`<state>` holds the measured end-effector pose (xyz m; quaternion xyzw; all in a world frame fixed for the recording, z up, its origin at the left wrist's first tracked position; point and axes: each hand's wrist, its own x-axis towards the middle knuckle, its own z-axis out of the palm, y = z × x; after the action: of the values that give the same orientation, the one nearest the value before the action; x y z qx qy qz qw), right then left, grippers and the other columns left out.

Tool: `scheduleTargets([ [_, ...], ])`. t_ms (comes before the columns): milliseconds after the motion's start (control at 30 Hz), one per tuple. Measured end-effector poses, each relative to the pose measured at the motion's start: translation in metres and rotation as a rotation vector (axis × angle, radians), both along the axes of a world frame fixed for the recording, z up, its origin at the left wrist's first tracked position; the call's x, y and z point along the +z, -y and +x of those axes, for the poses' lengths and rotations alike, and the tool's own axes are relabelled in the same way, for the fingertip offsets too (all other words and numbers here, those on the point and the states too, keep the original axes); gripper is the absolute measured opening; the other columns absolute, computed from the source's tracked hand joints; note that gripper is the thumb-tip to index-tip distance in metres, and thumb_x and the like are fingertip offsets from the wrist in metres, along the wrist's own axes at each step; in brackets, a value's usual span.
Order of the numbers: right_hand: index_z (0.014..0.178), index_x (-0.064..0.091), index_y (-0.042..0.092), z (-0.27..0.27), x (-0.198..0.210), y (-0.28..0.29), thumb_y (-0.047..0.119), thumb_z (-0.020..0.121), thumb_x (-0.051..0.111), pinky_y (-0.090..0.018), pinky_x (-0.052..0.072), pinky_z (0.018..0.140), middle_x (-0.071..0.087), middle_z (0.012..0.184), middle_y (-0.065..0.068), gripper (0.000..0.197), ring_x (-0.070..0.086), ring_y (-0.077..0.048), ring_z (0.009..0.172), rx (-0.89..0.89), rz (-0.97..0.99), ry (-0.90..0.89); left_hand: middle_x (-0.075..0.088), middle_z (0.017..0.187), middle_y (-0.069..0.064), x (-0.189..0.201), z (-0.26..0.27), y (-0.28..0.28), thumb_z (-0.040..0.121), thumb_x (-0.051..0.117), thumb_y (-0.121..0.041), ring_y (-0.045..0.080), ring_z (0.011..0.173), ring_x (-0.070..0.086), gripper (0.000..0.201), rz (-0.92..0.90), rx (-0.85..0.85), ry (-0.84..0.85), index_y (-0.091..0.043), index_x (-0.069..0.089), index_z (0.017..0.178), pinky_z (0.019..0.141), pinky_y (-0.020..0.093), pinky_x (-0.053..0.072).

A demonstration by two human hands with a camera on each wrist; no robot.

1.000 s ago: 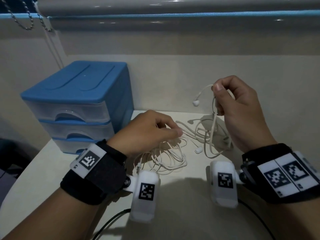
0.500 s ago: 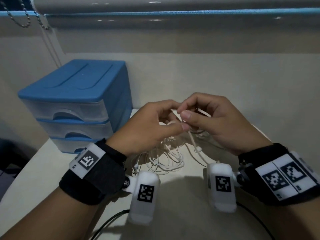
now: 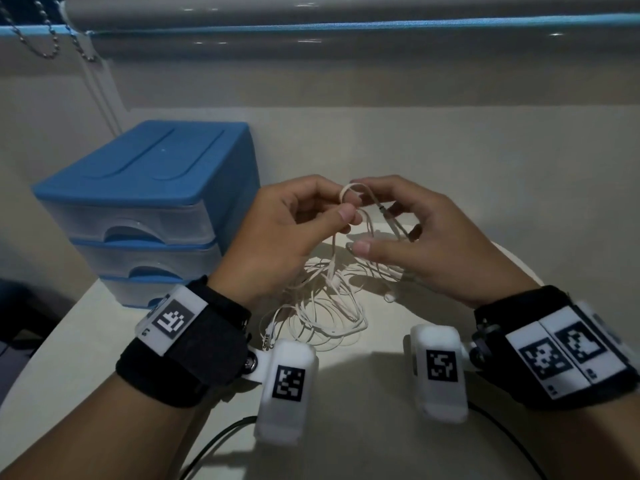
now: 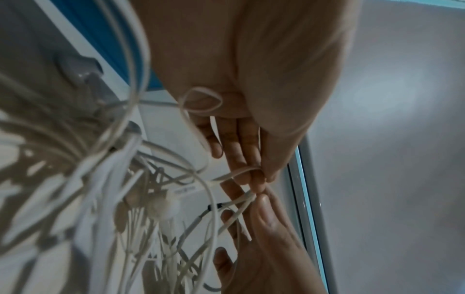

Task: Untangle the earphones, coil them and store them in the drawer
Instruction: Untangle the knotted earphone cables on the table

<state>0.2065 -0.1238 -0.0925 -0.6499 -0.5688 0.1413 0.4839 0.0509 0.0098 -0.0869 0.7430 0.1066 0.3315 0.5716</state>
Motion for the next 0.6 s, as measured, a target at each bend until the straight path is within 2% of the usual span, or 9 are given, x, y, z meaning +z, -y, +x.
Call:
scheduleTargets([
  [33,0.122,0.068,0.029,0.0002,-0.0021,-0.0016,0.02,0.084,0.082,-0.01,0.041,0.082,0.07,0.11,0.017,0.041,0.06,0.004,0.097,0.013,0.006,-0.013,0.079,0.096,0.011,0.0004,-0.0003,0.0012,0.092,0.07,-0.005,0.018,0.094,0.075,0.016,-0.001,-0.024,0.007,0.0,0.072,0.107,0.088,0.027,0.058],
  [100,0.106,0.073,0.026,0.0018,-0.004,-0.0038,0.019,0.089,0.077,-0.018,0.043,0.074,0.071,0.091,0.012,0.018,0.06,-0.003,0.081,0.006,0.028,-0.046,0.079,0.104,0.012,0.0003,-0.0007,0.0024,0.092,0.069,-0.002,0.023,0.103,0.075,0.019,0.01,-0.068,0.027,0.0,0.072,0.11,0.094,0.03,0.057],
  [167,0.095,0.075,0.02,0.0019,-0.0037,-0.0041,0.016,0.095,0.071,-0.027,0.045,0.071,0.07,0.082,-0.004,0.005,0.061,-0.013,0.075,0.015,0.072,-0.131,0.078,0.112,0.009,0.0001,-0.0012,0.0027,0.092,0.068,0.0,0.022,0.11,0.073,0.023,0.027,-0.089,0.042,-0.004,0.072,0.114,0.097,0.031,0.055],
  [267,0.095,0.074,0.011,-0.0007,-0.0016,-0.0023,0.013,0.096,0.068,-0.023,0.045,0.068,0.065,0.079,-0.014,0.006,0.058,-0.015,0.073,0.047,0.131,-0.249,0.076,0.119,0.004,0.0016,-0.0019,0.0038,0.093,0.066,0.002,0.018,0.116,0.07,0.031,0.039,-0.096,0.055,-0.008,0.07,0.122,0.101,0.032,0.054],
  [367,0.102,0.071,0.0,-0.0028,-0.0005,-0.0012,0.023,0.092,0.073,-0.025,0.044,0.062,0.057,0.083,-0.033,0.026,0.05,-0.023,0.071,0.117,0.135,-0.34,0.073,0.126,0.002,0.0026,-0.0036,0.0032,0.095,0.065,-0.001,0.019,0.123,0.067,0.036,0.088,-0.091,0.053,-0.013,0.068,0.129,0.108,0.052,0.049],
  [433,0.104,0.071,-0.003,-0.0049,-0.0012,-0.0021,0.026,0.09,0.075,-0.028,0.048,0.065,0.058,0.087,-0.039,0.033,0.055,-0.024,0.072,0.121,0.115,-0.366,0.071,0.13,-0.001,0.003,-0.0047,0.002,0.096,0.065,-0.005,0.019,0.125,0.065,0.038,0.123,-0.086,0.03,-0.017,0.066,0.132,0.109,0.059,0.046],
  [467,0.102,0.071,-0.005,-0.0059,-0.0018,-0.0026,0.023,0.092,0.073,-0.024,0.048,0.064,0.06,0.082,-0.036,0.029,0.058,-0.02,0.068,0.099,0.108,-0.374,0.071,0.131,-0.003,0.0034,-0.005,0.0017,0.096,0.065,-0.006,0.018,0.126,0.064,0.039,0.136,-0.081,0.014,-0.018,0.066,0.134,0.108,0.057,0.047],
  [533,0.094,0.072,-0.003,-0.0056,-0.0019,-0.0044,0.015,0.098,0.065,-0.013,0.041,0.055,0.059,0.069,-0.013,0.019,0.052,-0.005,0.053,0.017,0.092,-0.341,0.071,0.131,-0.006,0.0047,-0.0053,0.0023,0.098,0.064,-0.007,0.014,0.125,0.064,0.038,0.132,-0.078,-0.004,-0.017,0.065,0.134,0.108,0.045,0.05],
  [600,0.087,0.071,0.005,-0.0017,-0.0016,-0.0053,0.016,0.101,0.06,-0.014,0.037,0.052,0.057,0.066,-0.002,0.021,0.046,-0.007,0.051,-0.066,0.069,-0.286,0.073,0.126,-0.007,0.0056,-0.0056,0.0029,0.099,0.062,-0.009,0.011,0.123,0.064,0.035,0.127,-0.053,-0.027,-0.018,0.066,0.133,0.107,0.038,0.05],
])
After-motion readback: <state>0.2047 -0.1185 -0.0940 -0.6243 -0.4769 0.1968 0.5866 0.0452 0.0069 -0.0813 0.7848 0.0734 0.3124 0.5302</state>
